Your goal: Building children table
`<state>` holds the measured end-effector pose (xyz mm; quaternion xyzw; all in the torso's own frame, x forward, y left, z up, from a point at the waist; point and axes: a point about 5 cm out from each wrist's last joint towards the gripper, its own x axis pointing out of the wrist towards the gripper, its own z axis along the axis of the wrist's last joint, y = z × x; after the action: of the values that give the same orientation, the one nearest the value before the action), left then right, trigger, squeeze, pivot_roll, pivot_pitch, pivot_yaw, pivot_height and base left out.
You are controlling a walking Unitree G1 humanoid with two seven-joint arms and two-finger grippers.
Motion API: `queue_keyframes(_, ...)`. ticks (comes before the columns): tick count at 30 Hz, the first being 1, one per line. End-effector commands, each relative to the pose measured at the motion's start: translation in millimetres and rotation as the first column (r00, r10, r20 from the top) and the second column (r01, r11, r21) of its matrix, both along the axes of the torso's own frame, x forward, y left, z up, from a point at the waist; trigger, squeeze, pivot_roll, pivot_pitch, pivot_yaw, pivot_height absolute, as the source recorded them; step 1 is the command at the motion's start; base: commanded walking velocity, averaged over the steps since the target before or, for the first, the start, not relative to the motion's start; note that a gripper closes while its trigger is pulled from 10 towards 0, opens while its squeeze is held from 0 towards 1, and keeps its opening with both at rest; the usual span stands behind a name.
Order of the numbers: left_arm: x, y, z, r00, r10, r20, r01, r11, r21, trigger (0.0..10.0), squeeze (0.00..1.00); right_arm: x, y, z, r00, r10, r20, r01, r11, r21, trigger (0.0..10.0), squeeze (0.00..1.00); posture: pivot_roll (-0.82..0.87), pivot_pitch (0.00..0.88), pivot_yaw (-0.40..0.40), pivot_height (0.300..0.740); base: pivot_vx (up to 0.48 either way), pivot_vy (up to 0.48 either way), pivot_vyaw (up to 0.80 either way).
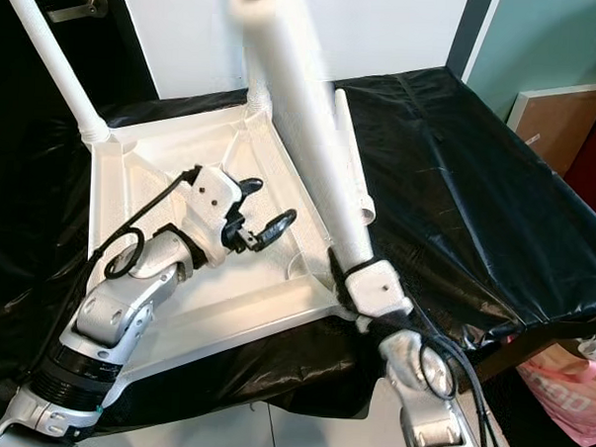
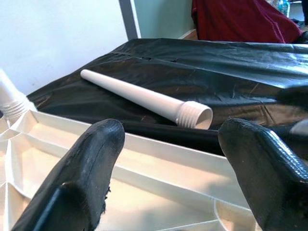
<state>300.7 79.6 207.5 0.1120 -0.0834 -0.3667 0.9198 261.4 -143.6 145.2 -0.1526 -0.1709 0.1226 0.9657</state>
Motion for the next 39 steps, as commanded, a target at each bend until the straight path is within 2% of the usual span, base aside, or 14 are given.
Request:
queue_keyframes(1,0.6,-0.9,2,1.0,-0.013,0.013,0.013,1.0,-0.015,10.0,0.0,4.5,-3.8,16,0.999,-0.034,0.021,0.031,0.995,0.097,10.0,0.0,-0.17,0.07,-0.007,0.74,0.0,0.0,0.0)
queue_keyframes(5,-1.4,-5.1,2,0.999,-0.037,0.009,0.037,0.999,-0.036,10.0,0.0,9.1,-5.9,28,0.998,-0.048,0.032,0.042,0.985,0.165,10.0,0.0,-0.16,0.063,-0.014,0.74,0.0,0.0,0.0)
queue_keyframes(8,-8.9,-12.4,5,0.991,-0.133,-0.021,0.13,0.985,-0.117,10.0,0.0,21.0,-9.9,34,0.999,-0.049,-0.021,0.053,0.979,0.198,10.0,0.0,-0.16,0.057,-0.021,0.74,0.0,0.0,0.0)
queue_keyframes(9,-8.9,-12.4,5,0.991,-0.133,-0.021,0.13,0.985,-0.117,10.0,0.0,21.0,-9.9,34,0.999,-0.049,-0.021,0.053,0.979,0.198,10.0,0.0,-0.16,0.057,-0.021,0.74,0.0,0.0,0.0)
queue_keyframes(10,-13.0,-16.2,9,0.982,-0.188,-0.026,0.182,0.971,-0.153,10.0,0.31,26.2,-11.7,34,0.997,-0.056,-0.061,0.066,0.981,0.184,10.0,0.0,-0.16,0.058,-0.022,0.74,0.0,0.0,0.0)
queue_keyframes(11,-17.1,-21.8,14,0.967,-0.255,-0.025,0.246,0.95,-0.195,10.0,1.0,33.9,-13.9,31,0.989,-0.064,-0.132,0.084,0.984,0.154,10.0,0.0,-0.15,0.052,-0.022,0.74,0.0,0.0,0.0)
queue_keyframes(17,-17.0,-36.9,24,0.944,-0.329,0.007,0.324,0.925,-0.199,10.0,1.0,43.5,-13.9,26,0.971,-0.02,-0.237,0.052,0.991,0.127,10.0,0.0,-0.15,0.05,-0.023,0.74,0.0,0.0,0.0)
queue_keyframes(18,-19.2,-44.3,31,0.923,-0.381,0.043,0.383,0.907,-0.175,10.0,1.0,46.5,-11.2,28,0.967,0.009,-0.256,0.023,0.992,0.121,10.0,0.0,-0.15,0.051,-0.017,0.74,0.0,0.0,0.0)
queue_keyframes(19,-19.1,-46.9,34,0.917,-0.395,0.054,0.398,0.902,-0.169,10.0,0.0,47.9,-10.4,28,0.964,0.017,-0.264,0.015,0.993,0.12,10.0,0.0,-0.15,0.051,-0.016,0.74,0.0,0.0,0.0)
queue_keyframes(23,-19.6,-53.4,39,0.893,-0.447,0.048,0.448,0.877,-0.171,10.0,0.0,51.8,-9.1,29,0.957,0.035,-0.288,-0.001,0.993,0.116,10.0,0.0,-0.15,0.051,-0.012,0.74,0.0,0.0,0.0)
queue_keyframes(27,-19.4,-56.3,41,0.886,-0.461,0.047,0.462,0.871,-0.164,10.0,0.0,52.8,-7.7,30,0.952,0.051,-0.303,-0.023,0.995,0.094,10.0,0.0,-0.15,0.051,-0.007,0.74,0.0,0.0,0.0)
queue_keyframes(28,-20.9,-61.1,43,0.867,-0.496,0.044,0.496,0.853,-0.163,10.0,0.0,54.7,-5.6,30,0.942,0.074,-0.328,-0.052,0.996,0.075,10.0,0.0,-0.15,0.044,-0.003,0.74,0.0,0.0,0.0)
queue_keyframes(31,-21.0,-68.6,46,0.844,-0.535,0.045,0.535,0.832,-0.147,10.0,0.0,57.9,-0.6,34,0.936,0.111,-0.335,-0.104,0.994,0.038,10.0,0.0,-0.15,0.034,0.001,0.74,0.0,0.0,0.0)
queue_keyframes(39,-16.5,-75.7,48,0.834,-0.55,0.05,0.551,0.825,-0.12,10.0,0.0,59.1,8.1,36,0.924,0.174,-0.34,-0.183,0.983,0.006,10.0,0.0,-0.16,0.018,0.006,0.74,0.0,0.0,0.0)
